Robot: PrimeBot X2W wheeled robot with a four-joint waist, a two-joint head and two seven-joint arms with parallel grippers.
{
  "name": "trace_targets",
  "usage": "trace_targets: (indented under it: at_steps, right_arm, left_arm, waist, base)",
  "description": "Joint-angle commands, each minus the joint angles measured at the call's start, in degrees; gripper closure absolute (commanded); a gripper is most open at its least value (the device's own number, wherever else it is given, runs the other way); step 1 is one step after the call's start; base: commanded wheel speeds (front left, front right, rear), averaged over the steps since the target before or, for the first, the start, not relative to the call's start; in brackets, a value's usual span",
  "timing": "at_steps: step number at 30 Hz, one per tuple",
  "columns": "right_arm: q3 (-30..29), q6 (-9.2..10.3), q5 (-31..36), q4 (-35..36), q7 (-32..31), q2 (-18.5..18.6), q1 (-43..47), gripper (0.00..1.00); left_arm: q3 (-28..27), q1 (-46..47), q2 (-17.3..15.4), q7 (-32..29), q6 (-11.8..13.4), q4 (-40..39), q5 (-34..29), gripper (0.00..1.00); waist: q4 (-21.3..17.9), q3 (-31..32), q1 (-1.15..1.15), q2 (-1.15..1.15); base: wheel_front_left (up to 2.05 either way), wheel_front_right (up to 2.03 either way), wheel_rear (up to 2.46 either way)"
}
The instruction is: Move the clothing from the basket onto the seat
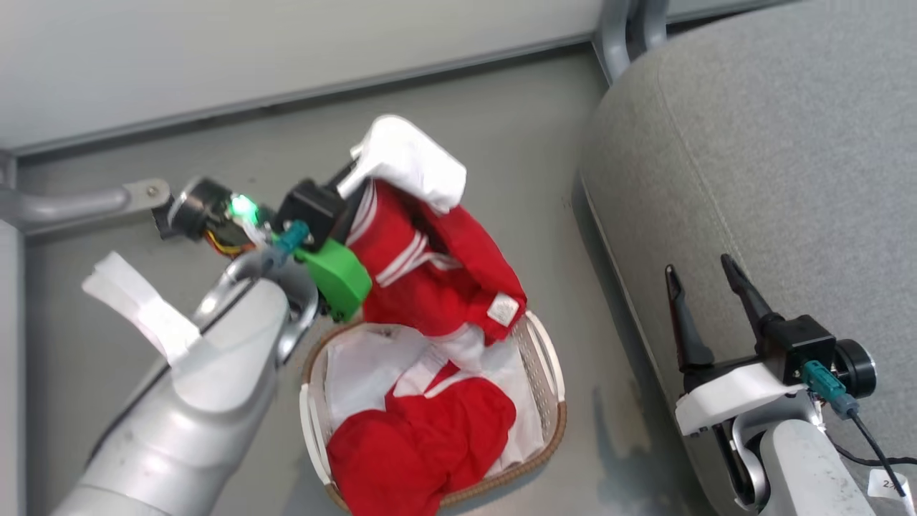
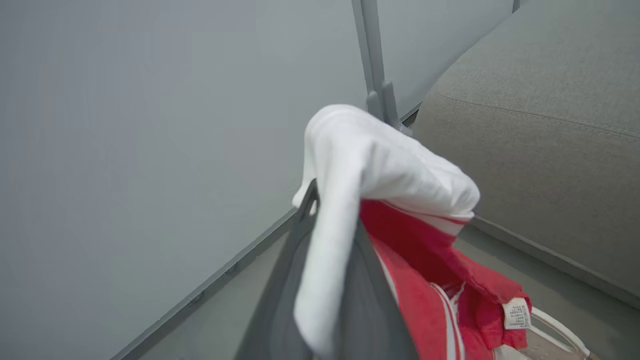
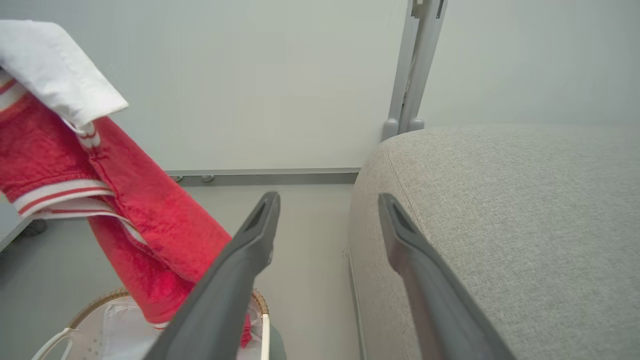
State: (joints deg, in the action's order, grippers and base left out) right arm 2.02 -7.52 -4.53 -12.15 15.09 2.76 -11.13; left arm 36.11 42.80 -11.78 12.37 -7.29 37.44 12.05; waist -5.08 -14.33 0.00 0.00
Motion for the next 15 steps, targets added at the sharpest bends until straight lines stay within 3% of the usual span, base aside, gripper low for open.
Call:
trace_targets:
  at_steps: [1,15]
  right_arm:
    - [0.35,0.06,0.15,-0.19,0.12,0.24,1.03,0.00]
    - [6.94,0.06,0.81,0.11,0.12,0.23,-2.76,0.00]
  left_arm:
    - [0.38,1.96,-0.80,-0.79,-0.13,-1.26,-0.02,1.00]
    - [0.35,14.38,-5.98,-9.76,-0.23,-8.94,3.92,1.00]
  waist:
    - [1.82,6.34,0.00,0.00]
    - [-0.22,9.94,0.00,0.00]
  base:
    - [0.00,0.00,0.00]
    - [0.00,0.00,0.00]
